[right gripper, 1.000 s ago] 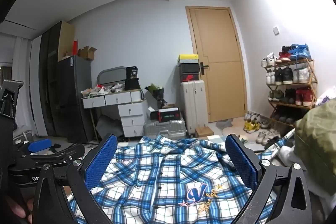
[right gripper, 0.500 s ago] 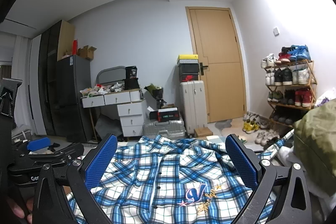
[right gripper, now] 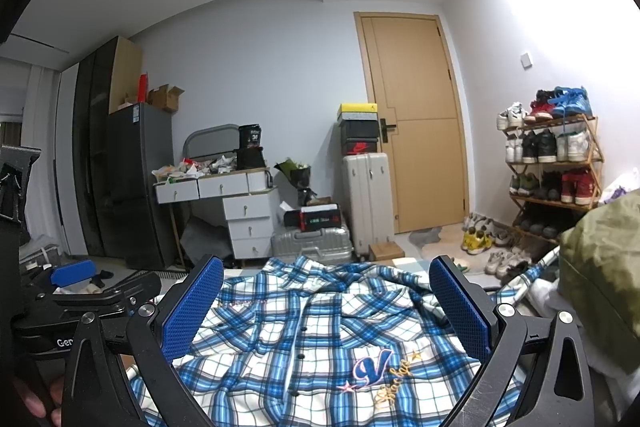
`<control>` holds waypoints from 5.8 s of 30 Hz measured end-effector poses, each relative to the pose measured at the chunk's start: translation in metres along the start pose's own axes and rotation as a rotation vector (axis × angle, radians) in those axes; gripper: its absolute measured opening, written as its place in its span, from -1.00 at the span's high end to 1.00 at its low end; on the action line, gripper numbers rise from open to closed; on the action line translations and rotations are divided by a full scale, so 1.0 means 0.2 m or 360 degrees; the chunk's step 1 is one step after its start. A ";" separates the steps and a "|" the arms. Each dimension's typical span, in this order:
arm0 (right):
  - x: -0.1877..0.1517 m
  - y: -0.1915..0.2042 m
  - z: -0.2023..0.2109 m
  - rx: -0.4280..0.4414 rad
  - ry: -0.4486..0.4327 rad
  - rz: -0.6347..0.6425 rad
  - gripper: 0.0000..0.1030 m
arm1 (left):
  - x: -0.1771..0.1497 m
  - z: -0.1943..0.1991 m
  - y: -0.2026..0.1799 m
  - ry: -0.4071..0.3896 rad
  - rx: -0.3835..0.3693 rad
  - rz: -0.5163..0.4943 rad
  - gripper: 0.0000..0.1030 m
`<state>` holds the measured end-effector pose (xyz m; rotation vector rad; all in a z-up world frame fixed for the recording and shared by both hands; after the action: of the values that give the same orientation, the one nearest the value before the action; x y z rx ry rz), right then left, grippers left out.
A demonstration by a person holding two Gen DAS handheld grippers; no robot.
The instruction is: Fold large clothes
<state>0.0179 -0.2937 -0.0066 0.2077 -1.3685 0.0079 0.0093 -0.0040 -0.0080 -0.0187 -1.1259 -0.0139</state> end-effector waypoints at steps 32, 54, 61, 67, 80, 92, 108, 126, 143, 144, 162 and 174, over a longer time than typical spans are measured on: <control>-0.02 0.00 -0.01 -0.0020 0.0009 -0.0003 -1.00 | 0.00 -0.01 0.00 0.0010 0.0000 -0.0013 -0.97; 0.02 -0.10 -0.13 0.0010 0.0175 -0.0127 -1.00 | -0.03 -0.06 0.03 0.0092 -0.0021 -0.0035 -0.98; 0.35 -0.63 -0.53 -0.0125 0.0632 -0.0258 -1.00 | -0.05 -0.12 0.05 0.0219 -0.0063 -0.0046 -0.98; 0.47 -1.30 -1.01 -0.0524 0.1256 -0.0445 -1.00 | -0.05 -0.16 0.02 0.0280 -0.0099 -0.0076 -0.98; 0.16 -2.19 -1.29 -0.0794 0.2115 -0.0992 -0.93 | -0.11 -0.28 -0.03 0.0486 -0.0107 -0.0265 -0.98; -0.04 -2.14 -1.48 -0.1167 0.2442 -0.0308 -0.27 | -0.11 -0.28 -0.03 0.0488 -0.0086 -0.0314 -0.98; 0.34 -1.98 -1.41 -0.0773 0.1707 -0.0545 0.95 | -0.08 -0.26 -0.01 0.0412 -0.0101 -0.0290 -0.98; 0.63 -1.28 -0.60 -0.0566 0.1024 -0.0188 0.95 | -0.08 -0.18 0.01 0.0327 -0.0112 -0.0287 -0.98; 0.25 -1.63 -0.12 -0.0431 0.0695 -0.1154 -0.24 | -0.11 -0.15 0.01 0.0301 -0.0087 -0.0320 -0.98; 0.26 -1.64 -0.13 -0.0442 0.0704 -0.1136 -0.23 | -0.11 -0.15 0.00 0.0300 -0.0085 -0.0321 -0.98; 0.25 -1.30 -0.46 -0.0687 0.1061 -0.0284 0.97 | -0.11 -0.13 0.04 0.0277 -0.0071 -0.0302 -0.98; 0.66 -1.51 -0.26 -0.0810 0.0680 -0.0481 0.98 | -0.11 -0.12 0.08 0.0274 -0.0053 -0.0263 -0.98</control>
<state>0.1324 -0.5967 0.0695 -0.0201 -0.8666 -0.5162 0.0223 0.0107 -0.0375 0.0453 -0.9526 -0.1788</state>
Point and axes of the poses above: each gripper's, at about its wrist camera, not at the fingertips, and z roughly against the way its jaws point, y to its left, x to its top, the point moved 1 cm from there along -z, roughly the way its jaws point, and after that the axes turned 4 degrees about y, right-handed, at the moved point
